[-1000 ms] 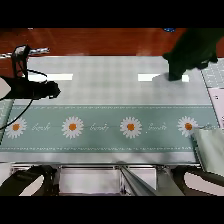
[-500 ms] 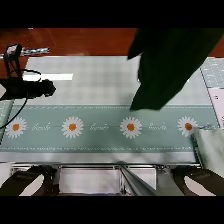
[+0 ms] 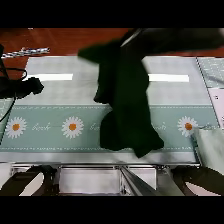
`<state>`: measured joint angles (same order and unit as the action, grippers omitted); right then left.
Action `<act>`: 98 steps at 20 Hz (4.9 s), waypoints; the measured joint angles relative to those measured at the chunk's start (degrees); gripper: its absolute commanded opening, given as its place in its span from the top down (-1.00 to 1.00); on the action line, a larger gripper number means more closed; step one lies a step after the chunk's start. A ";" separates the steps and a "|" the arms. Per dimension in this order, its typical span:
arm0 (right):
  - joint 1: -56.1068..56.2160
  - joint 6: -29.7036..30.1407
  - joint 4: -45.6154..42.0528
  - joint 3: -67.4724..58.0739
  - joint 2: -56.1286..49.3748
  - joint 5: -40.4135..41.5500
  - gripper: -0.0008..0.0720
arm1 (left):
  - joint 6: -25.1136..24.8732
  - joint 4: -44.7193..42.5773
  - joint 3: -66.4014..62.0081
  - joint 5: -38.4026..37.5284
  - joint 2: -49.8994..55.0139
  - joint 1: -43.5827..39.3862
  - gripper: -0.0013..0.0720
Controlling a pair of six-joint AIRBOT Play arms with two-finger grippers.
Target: Fold the shirts.
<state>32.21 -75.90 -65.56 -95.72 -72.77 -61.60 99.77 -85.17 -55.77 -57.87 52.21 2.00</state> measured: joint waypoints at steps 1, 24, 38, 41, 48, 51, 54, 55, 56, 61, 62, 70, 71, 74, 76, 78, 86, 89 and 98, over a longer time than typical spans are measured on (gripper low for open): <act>1.95 -0.04 1.66 2.34 -2.43 1.16 0.91 | -0.02 -0.13 0.02 -0.04 0.02 0.11 -0.39; -44.81 -3.58 11.37 48.50 17.66 -2.56 -0.14 | -16.48 38.38 24.65 -6.82 4.02 6.16 -0.39; -48.48 -4.96 9.18 69.88 28.11 -7.78 -0.14 | -40.46 67.89 21.70 0.74 24.59 -3.02 0.92; -48.48 -6.86 4.98 72.19 28.17 -9.11 -0.14 | -41.72 68.59 19.89 -0.68 25.05 -3.26 0.92; -48.48 -6.64 0.96 73.57 23.85 -11.78 -0.14 | -42.60 68.89 18.91 -2.16 25.29 -3.41 0.92; -48.48 -3.65 4.85 73.64 19.54 -10.25 -0.14 | -42.64 68.89 18.84 -2.91 25.29 -3.41 0.92; -48.48 0.90 11.26 73.66 14.45 -7.28 0.01 | -42.71 68.89 18.84 -3.41 25.29 -3.41 0.92; -48.41 3.15 14.43 73.68 12.74 -6.10 0.34 | -42.73 68.89 18.82 -3.45 25.31 -3.41 0.92; -48.13 5.75 18.01 73.59 11.26 -4.83 0.75 | -42.75 68.89 18.80 -3.48 25.31 -3.34 0.92; -41.64 16.46 33.66 66.05 8.09 -4.61 0.91 | -41.81 68.87 13.97 -5.33 25.11 0.31 0.92; -40.22 16.55 34.27 61.59 7.87 -4.92 0.91 | -40.96 68.96 11.08 -6.25 24.70 1.66 0.92; -36.33 3.87 18.03 1.60 7.41 -8.74 0.91 | -30.91 66.88 -30.75 -10.36 19.28 9.57 0.92; -36.24 2.19 14.97 -5.55 7.69 -10.32 0.91 | -29.59 64.98 -36.30 -11.37 18.69 10.01 0.92; -36.11 -1.09 8.98 -17.51 11.26 -13.81 0.91 | -26.18 56.50 -50.73 -13.25 15.61 10.84 0.92; -36.06 -2.27 6.58 -19.82 15.39 -16.04 0.91 | -25.05 50.90 -56.02 -14.49 11.72 11.04 0.92; -36.06 -3.13 5.07 -19.58 20.02 -18.12 0.91 | -24.33 45.27 -58.75 -15.80 6.88 11.19 0.92; -36.06 -8.22 -0.09 -15.34 32.98 -27.28 0.91 | -22.18 30.71 -60.78 -17.53 -9.03 4.94 0.92; -36.06 -9.46 3.58 -6.16 34.88 -29.86 0.91 | -20.81 27.19 -55.52 -18.95 -9.46 3.08 0.92; -36.06 -2.80 11.78 32.06 27.41 -12.85 0.91 | -20.98 27.36 -34.86 -2.84 10.14 0.39 0.92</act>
<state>-3.86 -78.70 -53.78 -63.66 -45.36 -74.46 78.78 -57.80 -90.63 -60.71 62.35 2.39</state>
